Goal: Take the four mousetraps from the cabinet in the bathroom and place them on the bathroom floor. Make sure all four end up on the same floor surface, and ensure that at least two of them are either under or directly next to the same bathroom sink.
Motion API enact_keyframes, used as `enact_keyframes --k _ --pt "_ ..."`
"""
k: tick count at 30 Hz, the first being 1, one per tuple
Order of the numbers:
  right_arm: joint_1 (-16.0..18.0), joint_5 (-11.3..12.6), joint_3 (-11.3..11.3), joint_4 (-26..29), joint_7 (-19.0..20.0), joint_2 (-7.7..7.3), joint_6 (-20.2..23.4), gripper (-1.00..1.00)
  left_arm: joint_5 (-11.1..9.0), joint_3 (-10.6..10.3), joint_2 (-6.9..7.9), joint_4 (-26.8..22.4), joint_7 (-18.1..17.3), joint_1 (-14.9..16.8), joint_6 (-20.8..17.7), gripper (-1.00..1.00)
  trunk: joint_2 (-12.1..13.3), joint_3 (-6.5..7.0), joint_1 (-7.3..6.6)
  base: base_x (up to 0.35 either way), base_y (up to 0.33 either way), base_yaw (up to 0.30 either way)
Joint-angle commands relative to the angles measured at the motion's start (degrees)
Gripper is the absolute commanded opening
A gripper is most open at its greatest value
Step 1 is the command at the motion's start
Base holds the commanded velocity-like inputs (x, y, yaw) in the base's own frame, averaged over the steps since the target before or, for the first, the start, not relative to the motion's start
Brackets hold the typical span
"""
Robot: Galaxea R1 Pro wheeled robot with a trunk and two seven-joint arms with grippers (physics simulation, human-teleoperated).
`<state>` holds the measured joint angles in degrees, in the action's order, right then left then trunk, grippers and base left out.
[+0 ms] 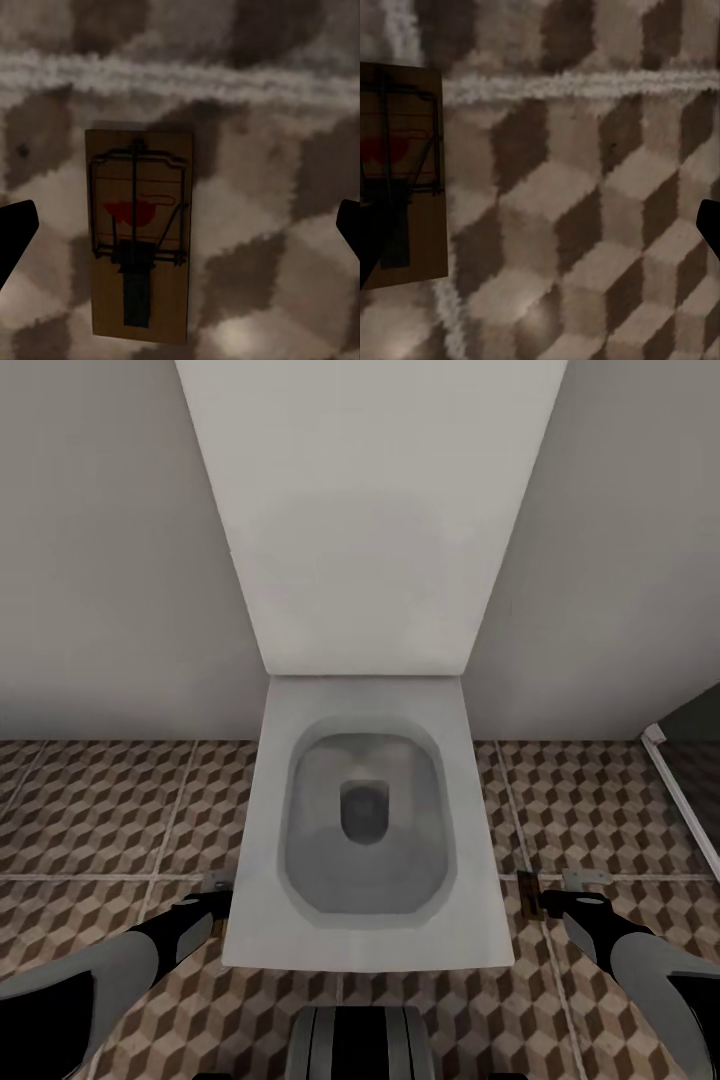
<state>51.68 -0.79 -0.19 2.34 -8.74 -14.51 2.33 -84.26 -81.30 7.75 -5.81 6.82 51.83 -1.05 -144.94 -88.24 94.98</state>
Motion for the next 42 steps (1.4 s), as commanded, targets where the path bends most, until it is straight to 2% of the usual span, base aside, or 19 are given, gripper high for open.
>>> enact_keyframes --k 1,22,31,42 --pt "0.0 -0.1 0.0 0.1 -0.1 0.0 0.2 1.0 -0.4 -0.4 0.08 -0.3 0.5 0.0 -0.1 1.0 0.0 -0.03 -0.01 0.0 0.0 0.0" --pt "0.0 -0.1 -0.1 0.1 -0.2 0.0 0.2 1.0 -0.4 -0.4 0.1 -0.3 0.5 0.0 -0.1 1.0 0.0 -0.03 -0.01 0.0 0.0 0.0" --pt "0.0 -0.1 -0.1 0.1 -0.2 0.0 0.2 1.0 -0.4 -0.4 0.16 -0.2 0.5 0.0 -0.1 1.0 0.1 1.96 -0.24 0.0 0.0 0.0" --pt "0.0 -0.1 -0.1 0.1 -0.2 -0.03 0.3 1.0 -0.4 -0.4 0.16 -0.2 0.5 0.0 -0.1 1.0 0.1 1.96 -0.24 0.0 0.0 0.0"
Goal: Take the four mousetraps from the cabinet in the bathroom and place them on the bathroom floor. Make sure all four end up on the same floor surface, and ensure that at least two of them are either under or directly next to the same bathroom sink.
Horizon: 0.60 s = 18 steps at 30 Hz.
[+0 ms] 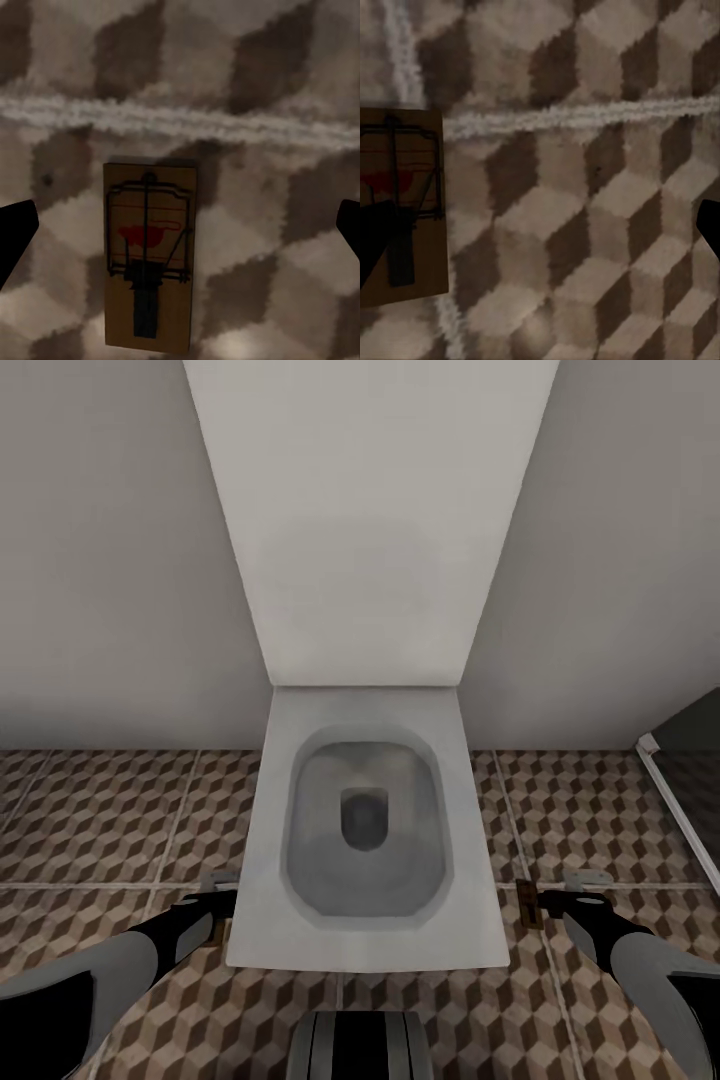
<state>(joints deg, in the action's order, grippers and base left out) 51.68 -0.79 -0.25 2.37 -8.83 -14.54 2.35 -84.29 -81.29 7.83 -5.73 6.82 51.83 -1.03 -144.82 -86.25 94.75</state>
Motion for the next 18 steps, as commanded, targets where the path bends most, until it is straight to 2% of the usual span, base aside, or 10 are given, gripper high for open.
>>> enact_keyframes --k 1,13,18 --pt "0.0 -0.1 0.0 0.1 -0.1 -0.01 0.2 1.0 -0.4 -0.4 0.08 -0.3 0.5 0.0 -0.1 1.0 0.0 -0.03 -0.01 0.0 0.0 0.0" --pt "0.0 -0.1 0.0 0.1 -0.1 -0.01 0.3 1.0 -0.4 -0.4 0.08 -0.3 0.5 0.0 -0.1 1.0 0.0 -0.03 -0.01 0.0 0.0 0.0" --pt "0.0 -0.1 0.0 0.1 -0.1 -0.04 0.2 1.0 -0.4 -0.4 0.08 -0.3 0.5 0.0 -0.1 1.0 0.0 -0.03 -0.01 -0.13 0.0 0.0"
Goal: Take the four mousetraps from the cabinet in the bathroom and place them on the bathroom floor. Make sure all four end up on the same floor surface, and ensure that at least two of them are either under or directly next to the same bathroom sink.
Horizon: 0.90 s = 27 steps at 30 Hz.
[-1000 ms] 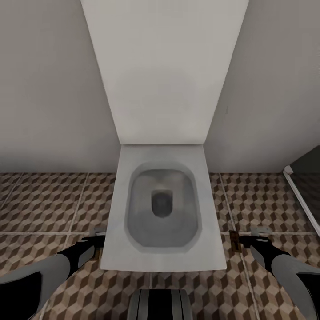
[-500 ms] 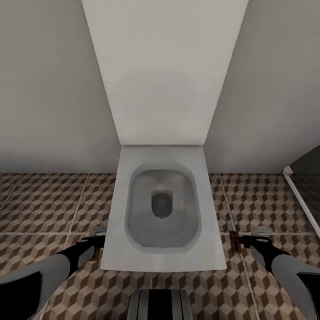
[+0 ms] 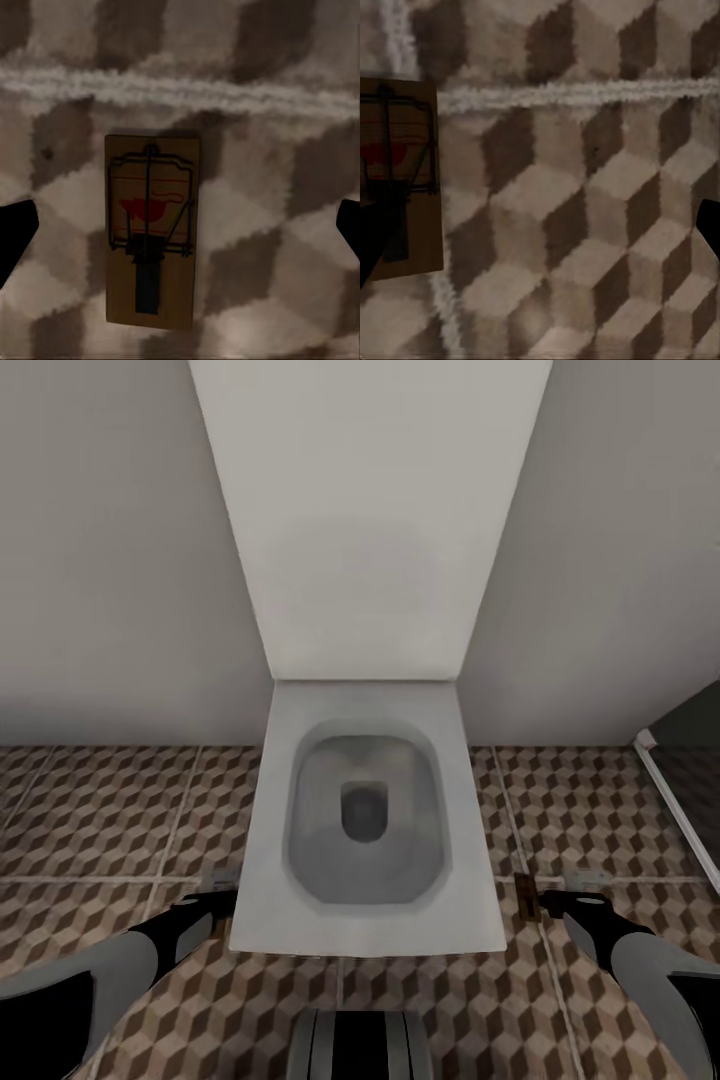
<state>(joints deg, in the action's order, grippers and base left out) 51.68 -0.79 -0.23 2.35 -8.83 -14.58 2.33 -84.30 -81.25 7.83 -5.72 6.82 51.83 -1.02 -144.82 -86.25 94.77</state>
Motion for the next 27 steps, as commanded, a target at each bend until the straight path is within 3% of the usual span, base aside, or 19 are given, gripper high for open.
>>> enact_keyframes --k 1,27 --pt "0.0 -0.1 0.0 0.1 -0.1 0.0 0.2 1.0 -0.4 -0.4 0.08 -0.3 0.5 0.0 -0.1 1.0 0.0 -0.03 -0.03 -0.231 0.0 0.0" --pt "0.0 -0.1 0.0 0.1 -0.1 -0.01 0.2 1.0 -0.4 -0.4 0.09 -0.3 0.5 0.0 -0.1 1.0 0.0 -0.03 -0.03 -0.318 0.0 0.0"
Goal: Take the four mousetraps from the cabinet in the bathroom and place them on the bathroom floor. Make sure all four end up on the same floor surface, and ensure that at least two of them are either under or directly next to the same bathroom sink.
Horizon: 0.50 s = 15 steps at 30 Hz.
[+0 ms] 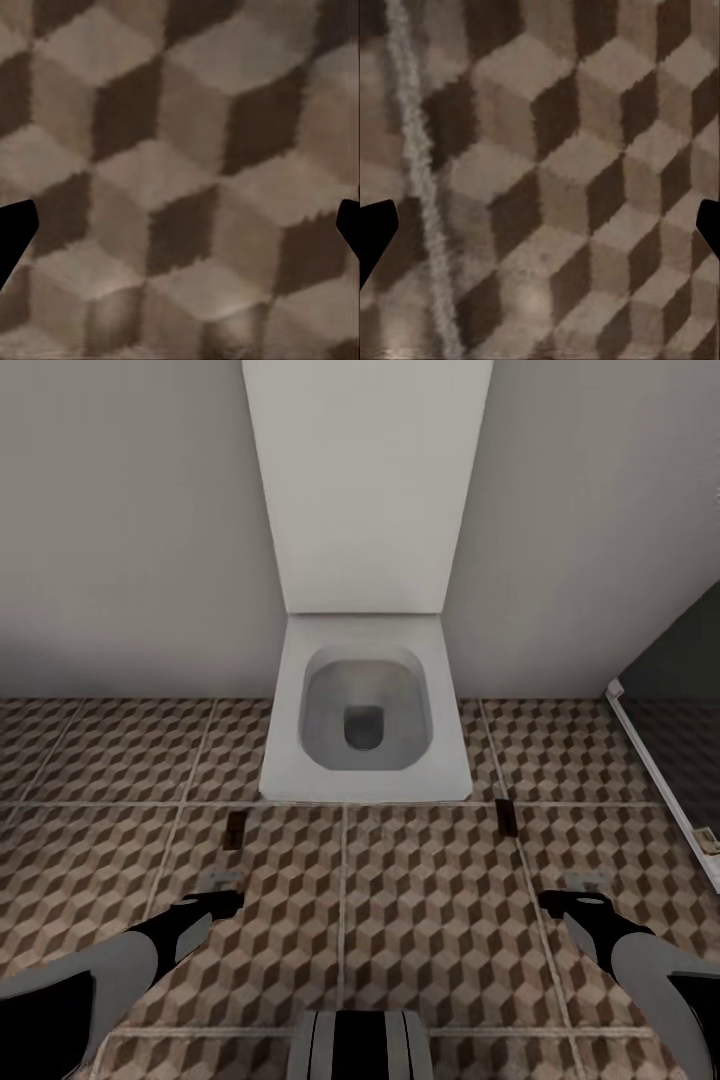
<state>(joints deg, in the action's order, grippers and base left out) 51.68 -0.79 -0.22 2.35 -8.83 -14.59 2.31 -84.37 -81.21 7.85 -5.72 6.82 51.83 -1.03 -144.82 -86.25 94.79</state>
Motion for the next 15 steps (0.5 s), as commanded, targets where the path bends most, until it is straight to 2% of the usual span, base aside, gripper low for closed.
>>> enact_keyframes --k 1,7,15 --pt "0.0 -0.1 0.0 0.1 -0.1 0.0 0.2 1.0 -0.4 -0.4 0.07 -0.3 0.5 0.0 -0.1 1.0 0.0 -0.03 -0.04 -0.333 0.0 0.0" --pt "0.0 -0.1 0.0 0.1 -0.1 0.0 0.2 1.0 -0.4 -0.4 0.06 -0.3 0.5 0.0 -0.1 1.0 0.0 -0.03 -0.04 -0.255 0.0 0.0" --pt "0.0 0.0 0.0 0.0 -0.1 0.0 0.5 1.0 -0.4 -0.4 0.08 -0.3 0.6 0.0 -0.1 1.0 0.0 -0.03 -0.04 -0.06 0.0 0.0"
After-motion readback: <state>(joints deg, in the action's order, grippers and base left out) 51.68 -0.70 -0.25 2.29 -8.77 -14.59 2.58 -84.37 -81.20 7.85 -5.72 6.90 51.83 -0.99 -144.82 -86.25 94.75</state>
